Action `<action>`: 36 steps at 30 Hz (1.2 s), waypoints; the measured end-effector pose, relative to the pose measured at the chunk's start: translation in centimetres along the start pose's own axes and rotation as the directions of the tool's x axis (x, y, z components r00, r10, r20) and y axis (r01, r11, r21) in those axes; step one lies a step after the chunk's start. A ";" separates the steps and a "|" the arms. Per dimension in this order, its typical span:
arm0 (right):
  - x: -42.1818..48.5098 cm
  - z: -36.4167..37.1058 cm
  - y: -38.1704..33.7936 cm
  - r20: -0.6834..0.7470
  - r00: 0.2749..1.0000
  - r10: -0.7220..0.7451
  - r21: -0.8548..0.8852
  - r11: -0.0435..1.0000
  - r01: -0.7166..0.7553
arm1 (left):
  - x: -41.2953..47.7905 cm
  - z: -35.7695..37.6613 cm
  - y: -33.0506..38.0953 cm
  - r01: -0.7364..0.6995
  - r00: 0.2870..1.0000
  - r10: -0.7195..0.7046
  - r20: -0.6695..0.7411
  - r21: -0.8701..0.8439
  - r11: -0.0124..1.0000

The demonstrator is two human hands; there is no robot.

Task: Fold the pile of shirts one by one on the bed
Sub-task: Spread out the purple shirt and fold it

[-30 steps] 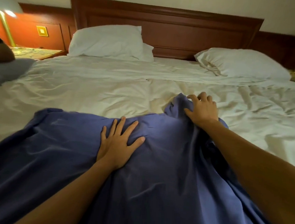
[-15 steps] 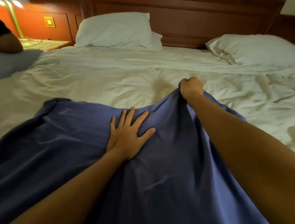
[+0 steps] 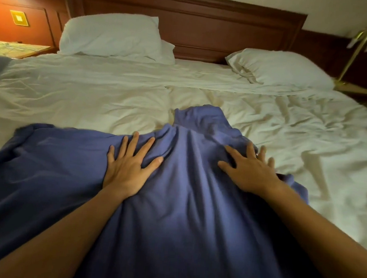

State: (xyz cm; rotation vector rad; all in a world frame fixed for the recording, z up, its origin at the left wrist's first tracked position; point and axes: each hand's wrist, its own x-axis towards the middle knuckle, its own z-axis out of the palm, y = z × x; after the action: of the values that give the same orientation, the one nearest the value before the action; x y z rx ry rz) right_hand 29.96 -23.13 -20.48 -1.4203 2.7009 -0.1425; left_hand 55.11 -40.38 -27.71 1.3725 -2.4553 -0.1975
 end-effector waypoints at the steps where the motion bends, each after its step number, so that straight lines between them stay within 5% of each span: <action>1: -1.3 -0.6 2.0 -0.005 0.997 0.077 -0.015 0.997 -0.077 | 0.0 -0.1 0.0 0.000 1.000 0.000 0.005 0.004 1.000; 7: -5.1 -2.1 7.0 -0.031 0.994 0.102 0.271 0.958 -0.090 | -1.5 -1.9 0.6 0.006 1.000 -0.006 0.004 -0.078 0.997; 11: -4.6 -4.2 10.5 -0.142 0.942 0.305 0.420 0.880 -0.222 | -3.3 -3.0 0.5 0.042 0.998 -0.036 0.053 -0.106 0.993; 17: -4.5 -5.7 15.2 0.228 0.903 0.365 0.464 0.775 -0.430 | -5.2 -3.6 0.5 0.090 0.975 -0.101 0.196 0.062 0.994; 23: -3.9 -5.2 14.5 0.330 0.900 0.287 0.596 0.675 -0.434 | -7.1 -3.7 -0.1 0.117 0.974 -0.142 0.175 0.143 0.983; 27: -4.0 -3.4 14.3 0.112 0.972 0.209 0.576 0.783 -0.235 | -7.1 -3.2 -0.4 0.124 0.977 -0.148 0.152 0.155 0.980; 31: -4.8 -3.3 17.1 -0.119 0.909 0.399 0.586 0.768 -0.260 | -7.0 -3.1 -0.8 0.144 0.972 -0.165 0.167 0.130 0.981; 36: -9.2 -4.1 18.9 -0.005 0.895 0.445 0.712 0.631 -0.309 | -9.6 -4.2 0.2 0.173 0.973 -0.184 0.137 0.086 0.981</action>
State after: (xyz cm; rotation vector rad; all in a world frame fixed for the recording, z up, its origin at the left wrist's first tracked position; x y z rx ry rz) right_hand 19.26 -4.73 -18.45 -0.6097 2.5309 -1.1709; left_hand 61.08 -31.95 -25.70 1.6672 -2.4750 -0.2595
